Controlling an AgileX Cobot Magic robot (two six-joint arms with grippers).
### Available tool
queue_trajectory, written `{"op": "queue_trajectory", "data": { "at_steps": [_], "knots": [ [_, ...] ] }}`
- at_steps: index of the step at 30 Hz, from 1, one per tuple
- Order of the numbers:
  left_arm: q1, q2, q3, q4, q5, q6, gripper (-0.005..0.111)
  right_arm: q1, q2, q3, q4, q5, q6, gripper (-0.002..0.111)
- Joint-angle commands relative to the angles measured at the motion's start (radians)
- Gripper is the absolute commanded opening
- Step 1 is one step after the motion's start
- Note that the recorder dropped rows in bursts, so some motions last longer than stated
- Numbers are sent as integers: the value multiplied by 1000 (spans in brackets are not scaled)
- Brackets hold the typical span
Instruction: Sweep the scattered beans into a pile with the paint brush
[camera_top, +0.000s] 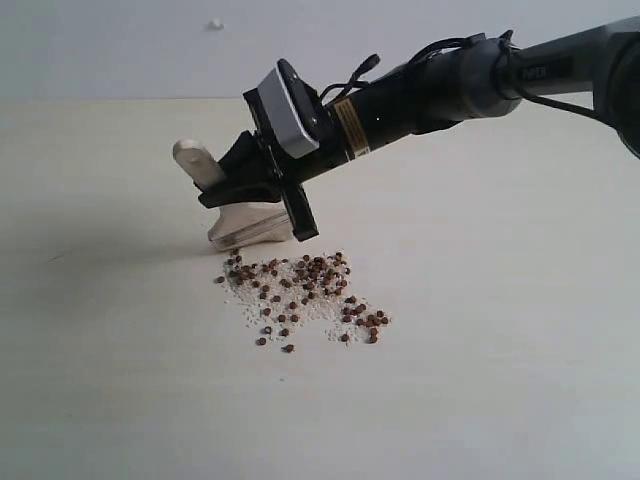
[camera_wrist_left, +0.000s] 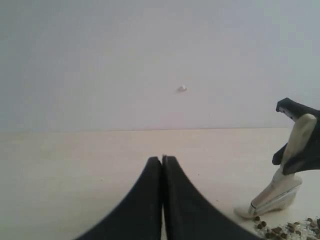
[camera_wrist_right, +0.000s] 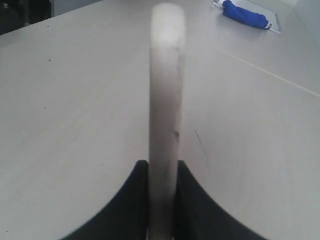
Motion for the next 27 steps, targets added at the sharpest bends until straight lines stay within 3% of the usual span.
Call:
{"op": "queue_trajectory", "data": {
  "at_steps": [1,10,17,22,27],
  "knots": [
    [-5,-6,3,1,5,3,0,0,-2,-10,-10,-9,68,0],
    [-5,-6,3,1,5,3,0,5,-22,-10,-10,-9,402,0],
    [-5,-6,3,1,5,3,0,3,-143,-14,-10,5,346,0],
    [-5,-6,3,1,5,3,0,3,-243,-14,-10,305,426,0],
    [-5,-6,3,1,5,3,0,5,-324,-14,-10,495,805,0]
  ]
}}
